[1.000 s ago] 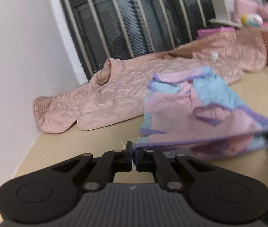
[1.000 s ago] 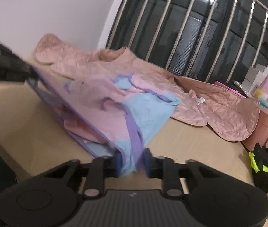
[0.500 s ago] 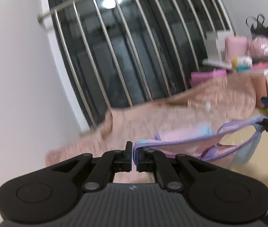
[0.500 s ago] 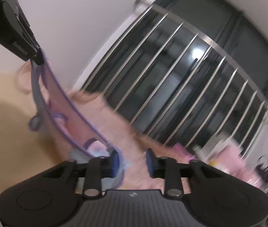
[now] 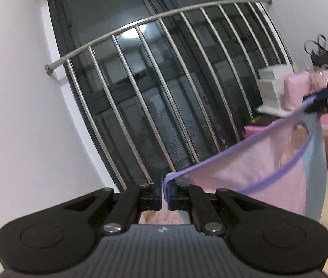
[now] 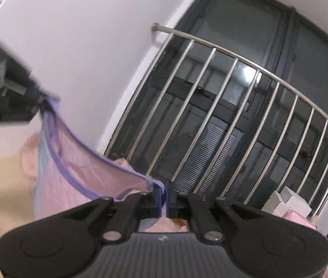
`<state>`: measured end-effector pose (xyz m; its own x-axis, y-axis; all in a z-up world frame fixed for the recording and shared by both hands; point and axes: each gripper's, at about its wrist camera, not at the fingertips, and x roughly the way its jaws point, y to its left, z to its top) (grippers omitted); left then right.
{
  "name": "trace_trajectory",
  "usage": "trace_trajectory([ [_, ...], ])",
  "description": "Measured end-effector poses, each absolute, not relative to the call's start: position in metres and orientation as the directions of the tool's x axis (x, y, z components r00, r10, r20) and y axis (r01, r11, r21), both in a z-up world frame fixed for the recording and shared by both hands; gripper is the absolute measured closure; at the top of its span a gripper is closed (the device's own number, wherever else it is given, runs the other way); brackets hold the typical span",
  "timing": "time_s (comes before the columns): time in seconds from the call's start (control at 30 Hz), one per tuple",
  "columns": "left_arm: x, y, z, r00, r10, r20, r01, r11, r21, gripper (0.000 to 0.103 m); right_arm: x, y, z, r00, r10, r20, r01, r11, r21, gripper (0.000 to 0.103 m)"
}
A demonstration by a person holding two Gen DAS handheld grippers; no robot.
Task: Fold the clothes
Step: 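Lift the garment high with both tools, stretching the hem between them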
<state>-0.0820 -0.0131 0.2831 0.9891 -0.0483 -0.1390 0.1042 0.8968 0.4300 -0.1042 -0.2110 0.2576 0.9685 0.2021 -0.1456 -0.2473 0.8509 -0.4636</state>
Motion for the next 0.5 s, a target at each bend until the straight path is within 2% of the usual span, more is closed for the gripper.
trace_trajectory([
  [0.13,-0.076,-0.014,0.355,0.995,-0.067,-0.077,0.093,0.902,0.422,0.095,-0.095,-0.210,0.328,0.985,0.151,-0.081,-0.171,0.828,-0.534,0.101],
  [0.3,-0.075,-0.013,0.439,0.994,-0.068,0.090,0.024,0.906,0.422,0.092,-0.102,-0.206,0.406,0.991,0.123,0.060,-0.066,0.815,-0.576,0.101],
  [0.4,-0.062,-0.011,0.472,0.991,-0.083,0.105,0.035,0.917,0.397,0.091,-0.105,-0.210,0.444,0.984,0.145,0.105,-0.065,0.836,-0.544,0.101],
  [0.5,-0.036,-0.019,0.474,0.992,-0.083,0.093,0.035,0.902,0.430,0.091,-0.087,-0.212,0.464,0.984,0.127,0.122,-0.040,0.835,-0.548,0.101],
])
